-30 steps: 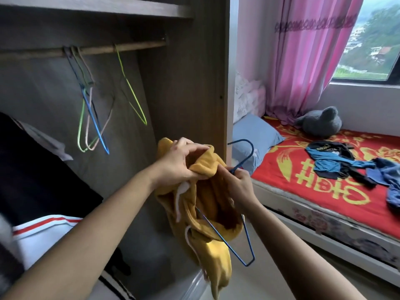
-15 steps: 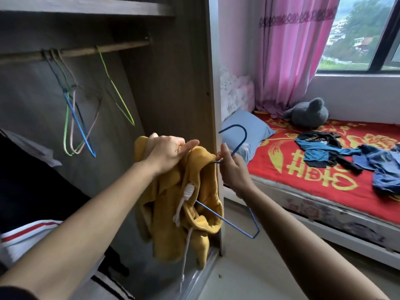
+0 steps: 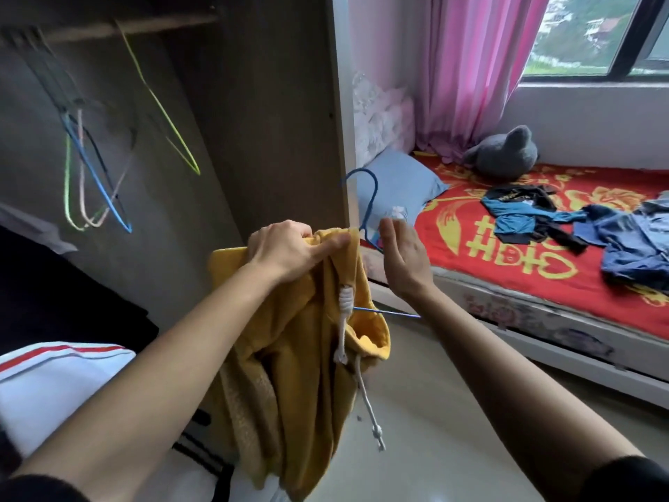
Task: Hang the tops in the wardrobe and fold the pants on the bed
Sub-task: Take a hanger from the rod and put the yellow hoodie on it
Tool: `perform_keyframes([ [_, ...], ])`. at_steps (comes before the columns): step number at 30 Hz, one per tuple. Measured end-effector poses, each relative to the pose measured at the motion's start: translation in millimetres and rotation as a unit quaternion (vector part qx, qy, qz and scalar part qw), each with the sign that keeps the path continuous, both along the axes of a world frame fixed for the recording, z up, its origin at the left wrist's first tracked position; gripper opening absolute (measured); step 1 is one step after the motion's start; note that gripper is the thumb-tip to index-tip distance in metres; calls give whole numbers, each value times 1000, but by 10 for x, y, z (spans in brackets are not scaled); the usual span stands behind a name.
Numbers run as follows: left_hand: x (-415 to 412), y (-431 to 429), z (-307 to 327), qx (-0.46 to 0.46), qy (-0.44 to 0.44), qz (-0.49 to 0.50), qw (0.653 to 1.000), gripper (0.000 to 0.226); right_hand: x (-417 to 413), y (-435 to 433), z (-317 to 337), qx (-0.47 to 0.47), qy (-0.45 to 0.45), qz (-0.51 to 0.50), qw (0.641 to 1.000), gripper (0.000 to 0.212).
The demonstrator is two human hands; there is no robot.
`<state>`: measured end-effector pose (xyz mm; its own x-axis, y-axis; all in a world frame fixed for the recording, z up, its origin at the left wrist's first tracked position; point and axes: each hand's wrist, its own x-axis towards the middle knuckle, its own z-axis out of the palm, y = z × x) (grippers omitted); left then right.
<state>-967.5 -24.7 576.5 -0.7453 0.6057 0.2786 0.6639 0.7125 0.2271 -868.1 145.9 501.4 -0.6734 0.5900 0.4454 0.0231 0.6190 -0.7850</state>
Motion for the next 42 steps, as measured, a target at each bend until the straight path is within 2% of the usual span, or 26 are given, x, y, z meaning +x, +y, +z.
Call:
perform_keyframes([
  [2,-67,-58,-55,1,-46,29,999,76,83,98,-257,2,24,-130,991,63],
  [3,-107,-91,-83,14,-71,39,997,76,111,131,-379,-38,28,-198,979,67],
  [5,-138,-137,-126,53,-110,53,991,77,143,156,-580,-187,-16,-292,938,79],
  [6,-132,-133,-141,73,-119,57,988,77,133,164,-698,-271,-61,-306,911,85],
  [8,-101,-78,-149,107,-122,68,984,75,133,115,-852,-453,-162,-254,839,103],
  [10,-60,-4,-143,133,-110,79,982,73,140,15,-945,-591,-230,-122,763,111],
  [11,-35,30,-141,143,-100,82,981,71,130,-37,-971,-624,-250,-47,739,110],
  [13,5,75,-151,164,-68,78,981,68,88,-94,-1000,-641,-261,44,721,95],
  [16,35,54,-154,189,-7,56,980,62,24,-30,-1000,-621,-254,93,736,51],
  [18,14,10,-150,186,28,32,982,55,38,6,-911,-618,-270,108,730,30],
  [19,-18,-15,-155,184,39,21,982,52,50,24,-871,-625,-269,103,726,24],
  [22,-136,-92,-195,158,72,12,985,49,72,118,-789,-636,-222,38,738,31],
  [25,-250,-153,-244,96,125,34,987,53,85,284,-669,-625,-135,4,768,5],
  [29,-354,-217,-275,67,142,30,987,50,105,462,-490,-566,-96,-43,818,10],
  [33,-455,-292,-295,69,157,16,985,48,125,591,-419,-529,-92,-55,842,31],
  [38,-499,-310,-341,63,175,-5,982,48,157,656,-330,-520,-78,-70,848,35],
  [42,-501,-339,-398,55,155,7,986,39,164,707,-225,-531,-41,-67,843,27],
])
